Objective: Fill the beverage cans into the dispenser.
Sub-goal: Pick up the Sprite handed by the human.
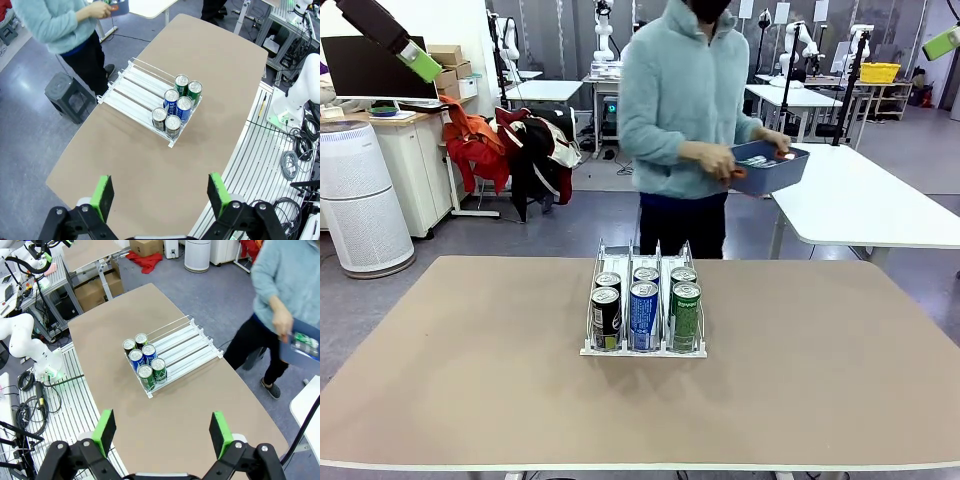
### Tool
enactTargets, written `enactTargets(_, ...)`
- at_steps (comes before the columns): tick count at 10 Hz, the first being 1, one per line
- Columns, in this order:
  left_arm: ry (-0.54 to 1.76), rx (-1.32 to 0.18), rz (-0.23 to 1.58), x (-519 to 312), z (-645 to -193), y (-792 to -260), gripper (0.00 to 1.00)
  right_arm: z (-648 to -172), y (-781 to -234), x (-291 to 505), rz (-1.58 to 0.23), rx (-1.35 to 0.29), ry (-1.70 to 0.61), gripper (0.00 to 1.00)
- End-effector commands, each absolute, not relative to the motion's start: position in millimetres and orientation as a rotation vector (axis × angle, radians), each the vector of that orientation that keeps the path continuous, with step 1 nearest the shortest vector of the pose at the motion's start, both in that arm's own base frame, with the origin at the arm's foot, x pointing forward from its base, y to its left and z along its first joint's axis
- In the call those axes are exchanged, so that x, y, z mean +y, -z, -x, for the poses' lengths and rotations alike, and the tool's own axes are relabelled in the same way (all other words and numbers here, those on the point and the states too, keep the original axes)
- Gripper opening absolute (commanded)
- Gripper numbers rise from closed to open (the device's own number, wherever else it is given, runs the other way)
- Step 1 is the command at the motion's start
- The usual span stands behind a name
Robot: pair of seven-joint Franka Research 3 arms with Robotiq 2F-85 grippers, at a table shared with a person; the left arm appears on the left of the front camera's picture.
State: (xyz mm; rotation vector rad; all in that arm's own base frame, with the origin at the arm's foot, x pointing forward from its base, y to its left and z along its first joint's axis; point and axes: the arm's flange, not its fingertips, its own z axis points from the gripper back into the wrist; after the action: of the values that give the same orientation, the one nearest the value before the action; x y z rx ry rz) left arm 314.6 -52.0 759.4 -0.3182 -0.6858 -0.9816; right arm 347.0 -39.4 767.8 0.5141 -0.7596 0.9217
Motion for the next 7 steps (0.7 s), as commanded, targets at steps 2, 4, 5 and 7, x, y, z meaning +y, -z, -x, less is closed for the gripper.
enactTargets(2,0.984,-0.68,0.309,-51.4,-314.5,-758.8,1.0,-346.4,-767.7,-39.0,-0.512,-0.754,-0.926,1.0)
enactTargets(4,0.984,-0.68,0.309,-51.4,-314.5,-758.8,1.0,-346.4,-767.7,-39.0,-0.512,-0.754,-0.926,1.0)
enactTargets(5,0.984,-0.68,0.309,-51.4,-314.5,-758.8,1.0,-346.4,-767.7,-39.0,-0.512,-0.754,-0.926,1.0)
enactTargets(7,0.984,-0.68,0.309,-51.4,-314.5,-758.8,1.0,-346.4,-767.7,-39.0,-0.512,-0.754,-0.926,1.0)
